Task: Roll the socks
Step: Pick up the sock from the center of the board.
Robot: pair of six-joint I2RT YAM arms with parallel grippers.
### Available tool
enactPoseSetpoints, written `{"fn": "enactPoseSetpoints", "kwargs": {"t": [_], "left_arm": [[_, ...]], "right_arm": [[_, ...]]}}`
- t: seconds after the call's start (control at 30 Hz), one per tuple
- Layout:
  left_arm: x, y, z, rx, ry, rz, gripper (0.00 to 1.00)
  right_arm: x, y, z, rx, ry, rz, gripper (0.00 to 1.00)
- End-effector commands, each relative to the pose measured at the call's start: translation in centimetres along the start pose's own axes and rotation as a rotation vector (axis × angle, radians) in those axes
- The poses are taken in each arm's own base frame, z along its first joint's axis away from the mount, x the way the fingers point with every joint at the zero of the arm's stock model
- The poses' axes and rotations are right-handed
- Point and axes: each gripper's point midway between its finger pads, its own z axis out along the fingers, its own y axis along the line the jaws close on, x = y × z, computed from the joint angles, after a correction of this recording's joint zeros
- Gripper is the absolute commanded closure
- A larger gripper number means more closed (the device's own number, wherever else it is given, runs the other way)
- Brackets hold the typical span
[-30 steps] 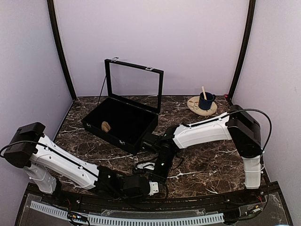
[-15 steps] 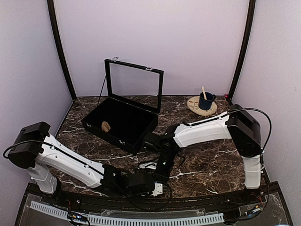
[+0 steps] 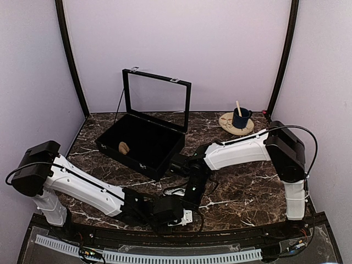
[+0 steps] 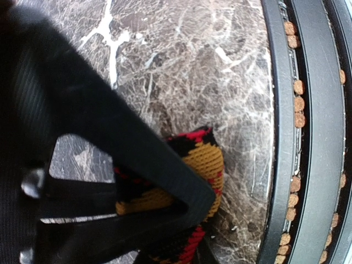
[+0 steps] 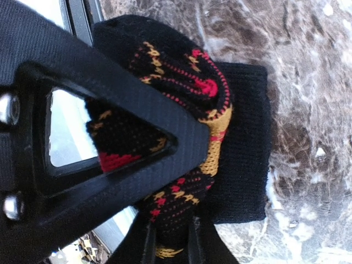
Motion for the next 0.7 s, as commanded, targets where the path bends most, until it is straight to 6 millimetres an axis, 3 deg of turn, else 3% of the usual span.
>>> {"fn": "enactPoseSetpoints", "kwargs": {"t": [0.0, 0.67], "left_arm": [[4.5, -2.7, 1.3, 0.138, 0.156, -0.065, 1.00], [5.2, -2.4, 0.1, 0.189, 0.179, -0.276, 1.00]], "right_arm": [[-0.5, -0.6, 0.2, -0.005, -0.034, 0.006, 0.85], [0.3, -1.9, -3.3, 0.020, -0.230, 0.115, 0.71]]}}
